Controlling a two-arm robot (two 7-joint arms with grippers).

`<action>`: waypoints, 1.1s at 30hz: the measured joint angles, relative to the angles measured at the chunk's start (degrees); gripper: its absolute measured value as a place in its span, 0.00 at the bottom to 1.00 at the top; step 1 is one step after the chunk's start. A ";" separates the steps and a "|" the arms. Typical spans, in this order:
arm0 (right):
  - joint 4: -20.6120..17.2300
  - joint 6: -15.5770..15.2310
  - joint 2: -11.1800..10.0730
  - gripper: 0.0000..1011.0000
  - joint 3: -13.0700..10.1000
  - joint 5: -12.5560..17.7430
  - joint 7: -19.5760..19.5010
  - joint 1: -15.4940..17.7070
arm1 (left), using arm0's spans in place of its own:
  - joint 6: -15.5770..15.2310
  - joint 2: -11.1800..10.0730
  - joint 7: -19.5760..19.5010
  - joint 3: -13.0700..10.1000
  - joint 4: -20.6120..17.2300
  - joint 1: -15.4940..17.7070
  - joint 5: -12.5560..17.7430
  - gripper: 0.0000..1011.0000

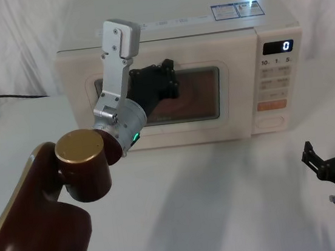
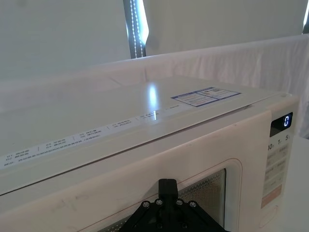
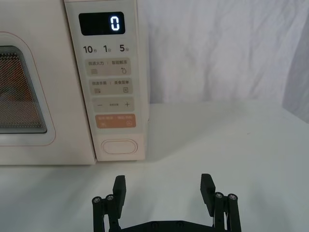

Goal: Press the button to open the microwave door with one hand; close the microwave door with the other hand.

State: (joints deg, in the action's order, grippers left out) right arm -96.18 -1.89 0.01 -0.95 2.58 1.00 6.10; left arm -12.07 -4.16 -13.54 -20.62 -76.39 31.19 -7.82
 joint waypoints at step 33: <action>0.00 0.00 0.00 0.99 0.00 0.00 0.00 0.00 | -0.51 0.84 0.43 0.60 0.07 -0.06 0.06 0.00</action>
State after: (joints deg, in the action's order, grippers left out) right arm -96.18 -1.89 0.01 -0.94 2.58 1.00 6.10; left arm -12.58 -3.32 -13.11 -20.03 -76.32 31.13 -7.76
